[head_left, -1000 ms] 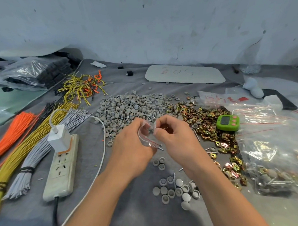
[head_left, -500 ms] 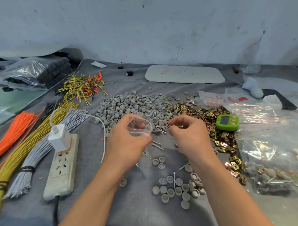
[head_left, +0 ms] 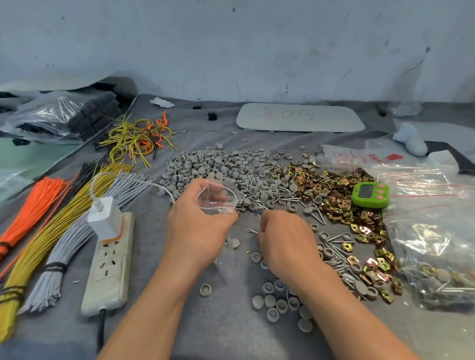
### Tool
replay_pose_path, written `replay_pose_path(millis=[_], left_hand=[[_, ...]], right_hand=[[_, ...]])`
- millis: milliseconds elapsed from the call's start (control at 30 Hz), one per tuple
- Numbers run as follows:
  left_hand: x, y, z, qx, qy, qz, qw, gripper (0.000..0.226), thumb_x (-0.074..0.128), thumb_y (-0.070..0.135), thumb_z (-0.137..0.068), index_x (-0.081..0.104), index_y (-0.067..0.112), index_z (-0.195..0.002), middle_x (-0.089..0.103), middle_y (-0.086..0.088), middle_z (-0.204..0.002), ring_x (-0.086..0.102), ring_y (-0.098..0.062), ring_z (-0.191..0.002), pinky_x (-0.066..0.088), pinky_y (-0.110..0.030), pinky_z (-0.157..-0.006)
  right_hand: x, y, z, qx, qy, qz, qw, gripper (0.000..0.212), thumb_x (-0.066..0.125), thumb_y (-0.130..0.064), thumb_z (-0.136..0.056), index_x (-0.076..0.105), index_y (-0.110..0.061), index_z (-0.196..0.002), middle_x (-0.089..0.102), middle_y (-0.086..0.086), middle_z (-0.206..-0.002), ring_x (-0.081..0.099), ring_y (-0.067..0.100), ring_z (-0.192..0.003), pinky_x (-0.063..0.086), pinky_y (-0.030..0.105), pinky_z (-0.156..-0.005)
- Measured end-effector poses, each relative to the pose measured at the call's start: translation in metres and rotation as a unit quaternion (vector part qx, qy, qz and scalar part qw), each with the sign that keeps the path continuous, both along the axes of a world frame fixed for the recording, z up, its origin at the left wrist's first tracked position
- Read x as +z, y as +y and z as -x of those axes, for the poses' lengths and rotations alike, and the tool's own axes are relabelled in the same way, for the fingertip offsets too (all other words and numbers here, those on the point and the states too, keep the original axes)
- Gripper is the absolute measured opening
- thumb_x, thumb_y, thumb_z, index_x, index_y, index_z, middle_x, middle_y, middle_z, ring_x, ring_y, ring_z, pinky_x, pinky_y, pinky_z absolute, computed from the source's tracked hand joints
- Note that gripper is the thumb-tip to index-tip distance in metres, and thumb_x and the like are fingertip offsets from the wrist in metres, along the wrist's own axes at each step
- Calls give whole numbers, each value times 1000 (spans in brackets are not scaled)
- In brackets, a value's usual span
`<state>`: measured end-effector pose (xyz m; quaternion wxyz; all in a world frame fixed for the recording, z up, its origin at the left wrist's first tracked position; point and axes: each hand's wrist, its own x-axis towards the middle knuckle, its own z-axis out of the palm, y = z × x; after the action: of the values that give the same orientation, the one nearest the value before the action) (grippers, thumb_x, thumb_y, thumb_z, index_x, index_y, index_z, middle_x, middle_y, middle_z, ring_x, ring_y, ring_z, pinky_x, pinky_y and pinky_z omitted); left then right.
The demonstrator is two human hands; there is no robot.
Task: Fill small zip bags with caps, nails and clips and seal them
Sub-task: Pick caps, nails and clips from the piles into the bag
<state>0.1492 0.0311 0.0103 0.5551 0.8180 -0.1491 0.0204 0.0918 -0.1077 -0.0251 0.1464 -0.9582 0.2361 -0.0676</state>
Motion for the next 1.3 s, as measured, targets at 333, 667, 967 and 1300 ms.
replay_pose_path(millis=[333,667,967,1300], left_hand=[[-3,6,-4,-12,-29,-42,999,34,80,13,-69,64,36,-88,68,29,-88,62,8,-80,41,-6,-64],[-11,1,-1,-46,-34,-187,981,34,78,21,-69,59,36,-93,66,18,-86,62,-8,-85,47,-27,-69],[-5,-5,6,-102,-34,-193,975,30,80,17,-70,64,34,-89,67,16,-77,60,2,-73,40,-14,-56],[4,0,2,-68,110,88,988,34,74,-11,-74,75,16,-94,77,2,-87,68,-5,-77,51,-12,-68]], right_hand=[[17,4,1,-59,56,-19,996,17,66,-14,-90,68,-23,-104,74,6,-100,70,31,-95,44,33,-70],[55,-4,13,94,-165,-352,917,18,72,-15,-88,75,-20,-71,67,-4,-58,49,7,-48,43,26,-53],[57,5,12,90,-121,-256,955,18,74,-21,-90,79,-25,-74,64,-13,-52,51,0,-40,33,10,-39],[16,-23,1,-15,2,-9,1000,39,62,-7,-90,72,-29,-121,71,6,-121,61,31,-114,51,36,-90]])
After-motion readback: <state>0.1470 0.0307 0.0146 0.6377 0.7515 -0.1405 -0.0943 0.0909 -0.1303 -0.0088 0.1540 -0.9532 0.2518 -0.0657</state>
